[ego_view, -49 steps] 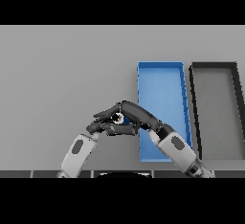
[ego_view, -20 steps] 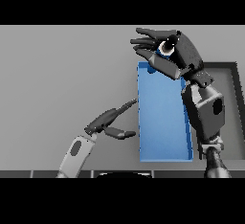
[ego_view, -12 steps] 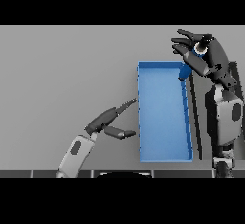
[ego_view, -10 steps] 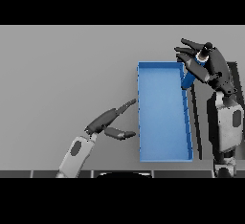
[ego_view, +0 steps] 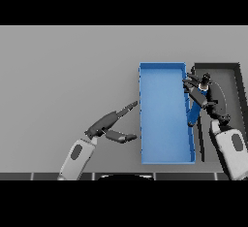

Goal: Pick up the blue pipe and place it into the blue bin.

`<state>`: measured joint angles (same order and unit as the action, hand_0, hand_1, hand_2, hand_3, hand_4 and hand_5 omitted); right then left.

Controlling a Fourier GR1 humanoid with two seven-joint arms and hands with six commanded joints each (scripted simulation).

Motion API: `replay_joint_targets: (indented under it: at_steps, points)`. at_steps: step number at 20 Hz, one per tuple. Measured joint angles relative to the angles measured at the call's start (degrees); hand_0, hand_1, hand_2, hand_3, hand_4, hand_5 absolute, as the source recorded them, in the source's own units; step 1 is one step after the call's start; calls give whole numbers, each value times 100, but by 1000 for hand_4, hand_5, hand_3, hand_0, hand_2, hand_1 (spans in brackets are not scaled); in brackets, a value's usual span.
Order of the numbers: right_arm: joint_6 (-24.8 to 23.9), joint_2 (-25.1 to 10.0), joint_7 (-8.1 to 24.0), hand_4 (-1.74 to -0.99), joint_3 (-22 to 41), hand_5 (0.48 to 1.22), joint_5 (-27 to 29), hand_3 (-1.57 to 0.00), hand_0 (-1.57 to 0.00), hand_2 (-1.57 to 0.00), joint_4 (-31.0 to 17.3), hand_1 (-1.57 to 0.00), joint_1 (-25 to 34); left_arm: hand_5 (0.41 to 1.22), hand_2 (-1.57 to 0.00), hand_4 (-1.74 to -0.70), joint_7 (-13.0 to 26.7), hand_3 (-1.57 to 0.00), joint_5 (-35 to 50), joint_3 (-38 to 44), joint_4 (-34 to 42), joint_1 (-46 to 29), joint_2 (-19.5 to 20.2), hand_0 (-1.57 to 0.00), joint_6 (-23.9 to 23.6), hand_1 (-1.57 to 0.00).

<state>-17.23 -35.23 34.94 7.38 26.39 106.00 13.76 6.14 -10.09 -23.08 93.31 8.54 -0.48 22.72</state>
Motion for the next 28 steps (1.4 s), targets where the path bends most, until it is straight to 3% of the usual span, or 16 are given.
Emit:
replay_joint_targets:
  at_steps: [1, 5, 6, 8, 10, 11, 12, 13, 14, 16, 18, 22, 28]
  points:
    - [-281, -190, 0, -1741, 234, 1221, 145, -1255, -1571, -1571, -19, -1571, -71, 420, 1, -887, -2, 1, -22, -42, 42, -27, -10, 1, -5, 1]
    - [-1029, -584, -214, -1741, 920, 1221, 24, -847, -1571, -1571, -22, -1548, -79, 421, 1, -883, 11, 1, -85, -66, 32, -19, 20, 1, -18, 1]
    - [-1203, -633, -344, -1678, 1040, 1221, -21, -788, -1465, -1339, -143, -1336, -14, 421, 1, -882, 83, 1, -33, -53, 57, 2, -6, 1, -1, 1]
    - [-1340, -826, -601, -1503, 1262, 1221, 39, -504, -937, -856, -367, -855, 64, 422, 1, -878, 94, 1, -76, -99, 20, -19, -32, 1, -13, 1]
    - [-1435, -1036, -609, -1337, 1588, 1221, 218, -322, -599, -548, -568, -547, 221, 427, 1, -878, 60, 1, -82, -57, 27, 11, 6, 1, -36, 1]
    - [-1284, -1194, -741, -1275, 1781, 1186, 333, -258, -479, -438, -645, -437, 286, 428, 1, -878, 53, 1, -74, -23, 6, -10, 66, 1, -17, 1]
    - [-1136, -1369, -687, -1219, 1988, 1137, 449, -206, -383, -350, -699, -350, 380, 430, 1, -879, 50, 1, -53, -22, 32, 25, 50, 1, -16, 1]
    - [-991, -1536, -227, -1175, 2247, 1084, 568, -164, -306, -280, -718, -279, 508, 429, 1, -881, 34, 1, -51, -55, 29, -7, 45, 1, 7, 1]
    - [-965, -1724, 1, -1142, 2523, 1030, 747, -131, -245, -224, -834, -223, 569, 429, 1, -884, 42, 1, -47, -50, 37, -29, 46, 1, -1, 1]
    - [-925, -2037, -1, -1083, 2937, 934, 1041, -84, -156, -143, -980, -143, 674, 428, 1, -886, 33, 1, -9, -43, 74, -43, 44, 1, 10, 1]
    - [-991, -2549, 1, -1071, 3824, 868, 1648, -53, -100, -91, -1099, -91, 1188, 426, 1, -885, 150, 1, -29, -97, 211, -89, 13, 1, -24, 1]
    - [-1081, -2666, 1, -1046, 4754, 759, 1905, -21, -40, -37, -1238, -37, 1824, 428, 1, -886, 112, 1, -104, -104, 117, -107, 22, 1, -55, 1]
    - [-1241, -2759, 0, -1020, 5222, 666, 2181, -5, -10, -9, -1277, -9, 2280, 431, 1, -886, 135, 1, -130, -98, 67, -64, 3, 1, -73, 1]
